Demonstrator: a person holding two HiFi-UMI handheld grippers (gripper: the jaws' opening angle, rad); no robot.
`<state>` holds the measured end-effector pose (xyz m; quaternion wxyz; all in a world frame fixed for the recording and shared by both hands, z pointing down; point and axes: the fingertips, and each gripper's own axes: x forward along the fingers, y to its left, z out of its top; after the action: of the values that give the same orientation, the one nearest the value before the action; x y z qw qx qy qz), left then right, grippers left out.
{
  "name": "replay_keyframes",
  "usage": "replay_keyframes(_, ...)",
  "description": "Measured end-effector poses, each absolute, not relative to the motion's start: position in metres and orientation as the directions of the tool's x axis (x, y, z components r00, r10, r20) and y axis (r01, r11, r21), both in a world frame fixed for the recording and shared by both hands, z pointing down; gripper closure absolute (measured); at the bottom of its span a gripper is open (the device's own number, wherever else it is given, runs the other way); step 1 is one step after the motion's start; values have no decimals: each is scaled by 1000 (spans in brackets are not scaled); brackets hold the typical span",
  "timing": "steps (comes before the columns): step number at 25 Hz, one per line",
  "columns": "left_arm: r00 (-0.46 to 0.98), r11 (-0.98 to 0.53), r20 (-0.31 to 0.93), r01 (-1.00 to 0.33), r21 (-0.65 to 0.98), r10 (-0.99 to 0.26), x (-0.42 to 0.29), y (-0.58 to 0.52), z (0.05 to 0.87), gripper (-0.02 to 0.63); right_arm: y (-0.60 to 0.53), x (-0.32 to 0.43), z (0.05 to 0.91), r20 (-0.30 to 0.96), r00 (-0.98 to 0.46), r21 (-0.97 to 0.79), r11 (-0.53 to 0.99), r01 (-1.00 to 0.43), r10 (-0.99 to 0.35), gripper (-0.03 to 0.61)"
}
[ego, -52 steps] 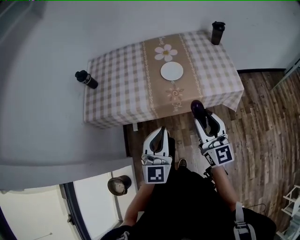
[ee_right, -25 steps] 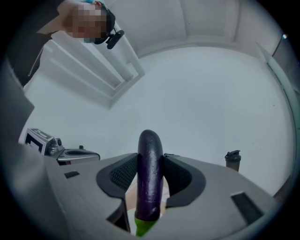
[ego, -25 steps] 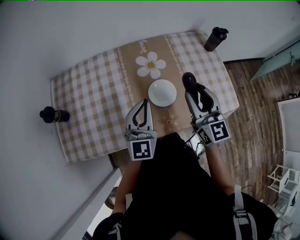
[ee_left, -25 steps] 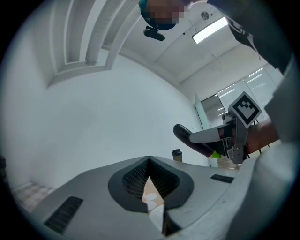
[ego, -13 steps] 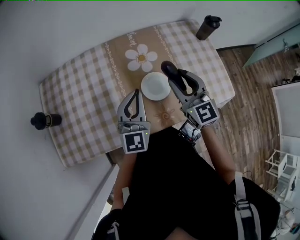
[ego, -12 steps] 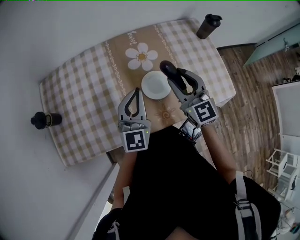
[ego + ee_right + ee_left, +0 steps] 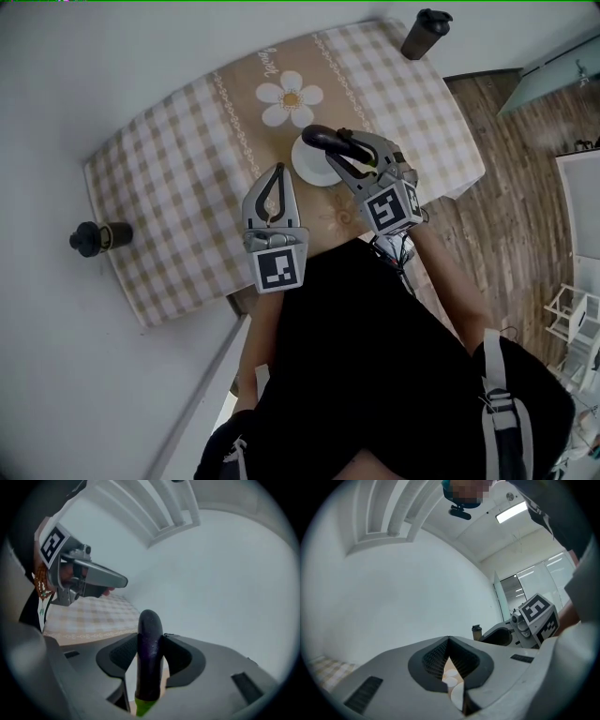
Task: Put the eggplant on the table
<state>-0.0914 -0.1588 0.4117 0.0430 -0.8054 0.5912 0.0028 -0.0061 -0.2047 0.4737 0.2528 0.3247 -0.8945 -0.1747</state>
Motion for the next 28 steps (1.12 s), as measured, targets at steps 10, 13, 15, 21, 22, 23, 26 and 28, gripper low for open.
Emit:
replay_keyframes(10, 300, -292, -104, -952, -89, -948, -84, -119, 405, 612, -176, -7, 522, 440, -626, 558, 742, -371, -644, 396)
replay_keyframes(13, 284, -279, -62, -957, -82, -957, -94, -139, 414, 612, -190, -19, 552, 509, -615, 556, 775, -299, -602, 396)
replay_keyframes(15, 270, -266, -39, -961, -74, -962, -101, -155, 419, 612, -203, -25, 571, 548, -610, 529, 802, -277, -572, 394)
replay_keyframes(21, 249, -245, -39, -966, -83, -968, -105, -156, 419, 612, -211, -22, 600, 608, -575, 482, 830, -280, -547, 394)
replay_keyframes(22, 247, -243, -37, -966, -85, -968, -108, -155, 418, 612, -211, -24, 603, 615, -571, 474, 834, -284, -544, 394)
replay_keyframes(23, 246, -243, -34, -966, -84, -969, -112, -155, 417, 612, -212, -27, 604, 622, -566, 465, 837, -289, -541, 394)
replay_keyframes(26, 250, -248, -34, -967, -59, -968, -121, -154, 404, 612, -211, -32, 598, 656, -541, 441, 849, -292, -527, 394)
replay_keyframes(28, 253, -252, -32, -968, -16, -967, -116, -150, 397, 612, -204, -19, 592, 694, -508, 430, 859, -276, -511, 394)
